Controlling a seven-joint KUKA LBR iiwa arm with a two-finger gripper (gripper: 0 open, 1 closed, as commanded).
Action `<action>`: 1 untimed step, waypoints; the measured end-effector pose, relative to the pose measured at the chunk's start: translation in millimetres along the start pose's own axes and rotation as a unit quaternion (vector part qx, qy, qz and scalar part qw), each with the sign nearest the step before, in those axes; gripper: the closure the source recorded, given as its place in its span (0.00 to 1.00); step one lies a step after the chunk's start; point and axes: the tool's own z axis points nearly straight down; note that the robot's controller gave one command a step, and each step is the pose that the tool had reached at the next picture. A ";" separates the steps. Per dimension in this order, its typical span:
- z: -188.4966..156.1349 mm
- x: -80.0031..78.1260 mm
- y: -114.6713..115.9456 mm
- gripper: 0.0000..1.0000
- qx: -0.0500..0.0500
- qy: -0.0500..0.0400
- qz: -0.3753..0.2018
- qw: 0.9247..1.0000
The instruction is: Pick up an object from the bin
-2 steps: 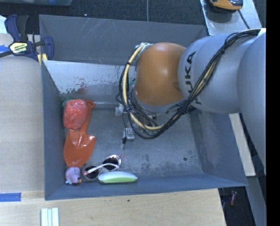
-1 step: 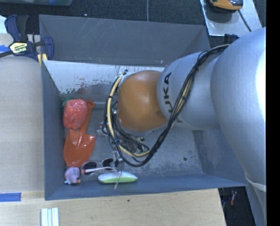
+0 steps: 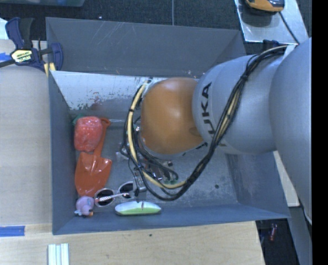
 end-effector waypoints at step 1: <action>9.8 -0.2 14.9 0.00 -0.001 -0.002 0.006 1.000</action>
Offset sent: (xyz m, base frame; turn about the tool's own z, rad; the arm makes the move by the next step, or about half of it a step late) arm -0.0149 0.0098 -0.0672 -0.1089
